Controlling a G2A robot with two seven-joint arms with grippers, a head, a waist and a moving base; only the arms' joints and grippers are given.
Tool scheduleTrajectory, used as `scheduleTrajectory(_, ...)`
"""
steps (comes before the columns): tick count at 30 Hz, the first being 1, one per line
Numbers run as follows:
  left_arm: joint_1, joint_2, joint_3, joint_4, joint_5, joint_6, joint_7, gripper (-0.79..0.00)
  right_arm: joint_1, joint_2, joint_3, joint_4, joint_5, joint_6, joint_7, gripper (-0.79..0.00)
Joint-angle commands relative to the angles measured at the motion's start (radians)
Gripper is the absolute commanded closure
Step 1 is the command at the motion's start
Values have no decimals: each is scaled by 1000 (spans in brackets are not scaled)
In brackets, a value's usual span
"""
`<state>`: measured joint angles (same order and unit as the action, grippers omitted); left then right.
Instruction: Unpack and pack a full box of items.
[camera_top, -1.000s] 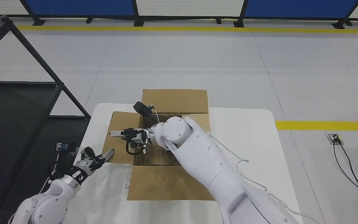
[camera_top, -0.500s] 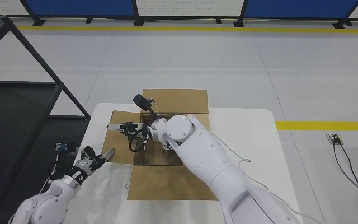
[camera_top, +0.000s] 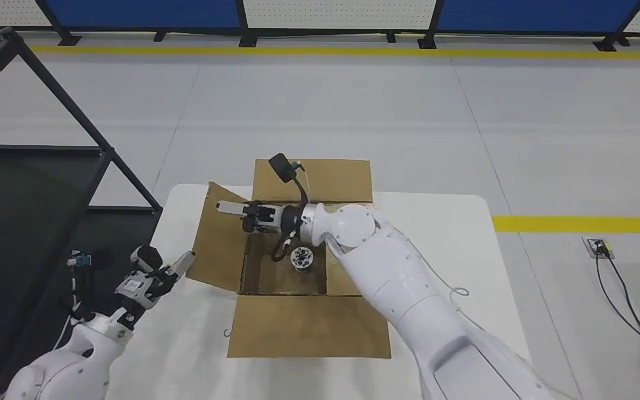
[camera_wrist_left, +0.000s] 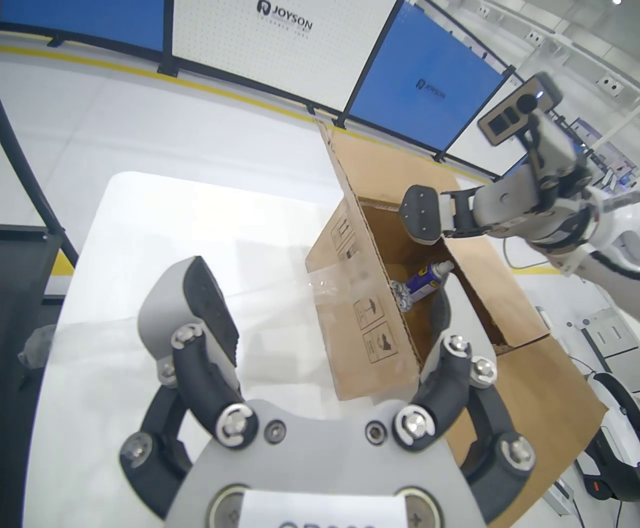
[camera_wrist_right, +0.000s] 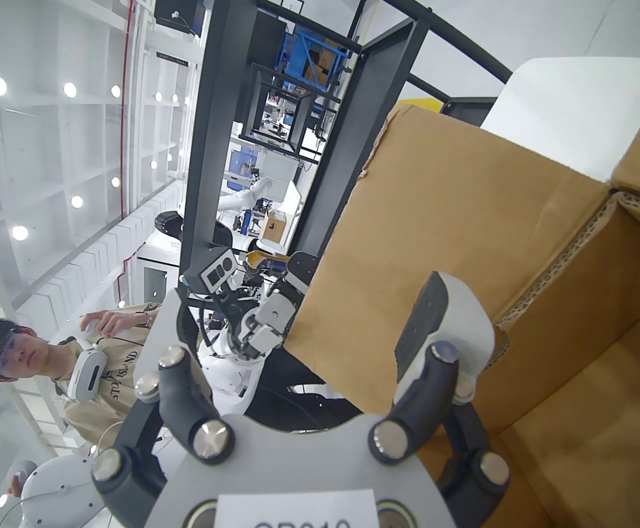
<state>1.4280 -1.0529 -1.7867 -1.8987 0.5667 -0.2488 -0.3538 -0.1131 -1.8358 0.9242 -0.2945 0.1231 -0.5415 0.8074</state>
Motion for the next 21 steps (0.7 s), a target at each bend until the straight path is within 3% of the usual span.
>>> scheduleTrajectory(1,8,-1,-14,-37,-11,30,4,-785,-12,14,11,-19,-7,-8,-5,-785)
scheduleTrajectory(8,41,-3,-6,-201,-7,61,-17,-785,-76,80,72,-139,-51,-36,-26,-785)
scheduleTrajectory(12,16,-1,38,-239,-2,84,-91,-785,-153,140,138,-290,-94,-40,7,-785)
scheduleTrajectory(15,-37,-1,104,-221,9,107,-147,-785,-259,191,218,-484,-141,1,21,-785)
scheduleTrajectory(21,-169,-3,237,-131,-25,110,-272,-785,-608,273,394,-1062,-229,160,84,-785)
